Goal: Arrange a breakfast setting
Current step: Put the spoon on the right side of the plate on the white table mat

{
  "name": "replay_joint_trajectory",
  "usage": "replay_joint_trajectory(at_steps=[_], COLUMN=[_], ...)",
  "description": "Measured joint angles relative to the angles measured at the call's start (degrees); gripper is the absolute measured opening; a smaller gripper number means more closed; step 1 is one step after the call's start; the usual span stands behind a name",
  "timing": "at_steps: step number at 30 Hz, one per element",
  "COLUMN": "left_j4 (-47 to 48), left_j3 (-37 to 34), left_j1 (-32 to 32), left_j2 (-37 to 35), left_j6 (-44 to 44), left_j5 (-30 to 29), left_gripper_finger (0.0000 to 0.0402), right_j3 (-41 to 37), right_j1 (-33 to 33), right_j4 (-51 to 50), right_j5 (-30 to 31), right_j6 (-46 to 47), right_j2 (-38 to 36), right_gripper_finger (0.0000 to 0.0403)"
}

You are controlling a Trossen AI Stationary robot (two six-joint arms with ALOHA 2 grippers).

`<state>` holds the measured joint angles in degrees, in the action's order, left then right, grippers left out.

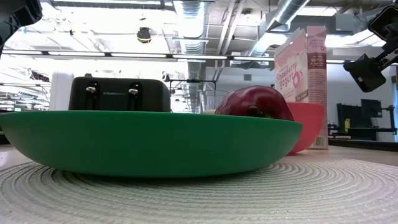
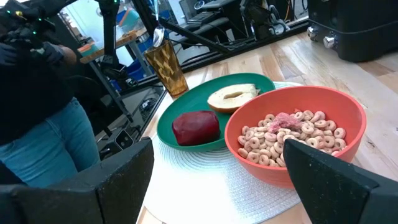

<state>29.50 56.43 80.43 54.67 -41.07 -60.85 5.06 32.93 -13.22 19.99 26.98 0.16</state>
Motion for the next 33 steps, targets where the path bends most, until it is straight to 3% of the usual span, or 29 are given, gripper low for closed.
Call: replay_joint_trajectory(at_steps=[11, 33], left_j4=[-1.66, -25.71], left_j3=[1.89, 1.89], left_j1=[-10.21, -34.03], left_j2=[-0.36, -0.21], left_j6=[9.02, 27.61], left_j5=[0.41, 5.35], left_gripper_finger=[0.0054, 0.0054], right_j3=[0.00, -0.01], right_j1=[-0.02, -0.01], right_j4=[0.00, 0.00], right_j5=[0.00, 0.00], right_j6=[0.02, 0.01], right_j2=[0.00, -0.02], right_gripper_finger=[0.0378, 0.0378])
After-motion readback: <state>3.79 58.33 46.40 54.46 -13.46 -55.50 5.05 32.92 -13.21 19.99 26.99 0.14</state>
